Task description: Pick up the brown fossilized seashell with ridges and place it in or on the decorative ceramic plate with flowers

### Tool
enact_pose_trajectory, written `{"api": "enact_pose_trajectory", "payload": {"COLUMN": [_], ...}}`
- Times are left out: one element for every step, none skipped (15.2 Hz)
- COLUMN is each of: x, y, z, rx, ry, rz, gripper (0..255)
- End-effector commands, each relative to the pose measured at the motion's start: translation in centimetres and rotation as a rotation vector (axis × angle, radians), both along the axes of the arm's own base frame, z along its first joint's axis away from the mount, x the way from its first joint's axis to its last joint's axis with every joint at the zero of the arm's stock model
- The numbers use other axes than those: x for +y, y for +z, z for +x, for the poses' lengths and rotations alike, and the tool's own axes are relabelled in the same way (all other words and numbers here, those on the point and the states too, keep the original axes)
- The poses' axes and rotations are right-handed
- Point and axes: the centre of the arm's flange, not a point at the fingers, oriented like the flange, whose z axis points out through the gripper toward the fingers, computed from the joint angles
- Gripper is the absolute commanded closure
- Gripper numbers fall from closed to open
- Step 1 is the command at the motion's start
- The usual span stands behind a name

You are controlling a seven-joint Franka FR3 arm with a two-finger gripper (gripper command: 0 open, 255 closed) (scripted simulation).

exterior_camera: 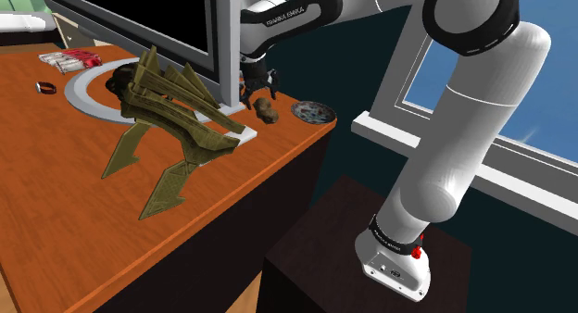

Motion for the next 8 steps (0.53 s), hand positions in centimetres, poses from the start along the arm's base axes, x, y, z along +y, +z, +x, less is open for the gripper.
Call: {"api": "enact_pose_trajectory", "payload": {"x": [0.01, 0.01, 0.01, 0.01, 0.01, 0.01, 0.01, 0.0], "y": [-0.13, -0.13, -0.13, -0.13, -0.12, -0.12, -0.12, -0.11], "z": [-0.02, -0.02, -0.02, -0.02, -0.02, -0.02, -0.02, -0.02], "rx": [0.0, 0.0, 0.0, 0.0, 0.0, 0.0, 0.0, 0.0], "ry": [0.0, 0.0, 0.0, 0.0, 0.0, 0.0, 0.0, 0.0], "rz": [0.0, 0.0, 0.0, 0.0, 0.0, 0.0, 0.0, 0.0], "gripper": [0, 0, 0, 0, 0, 255, 255, 255]}}
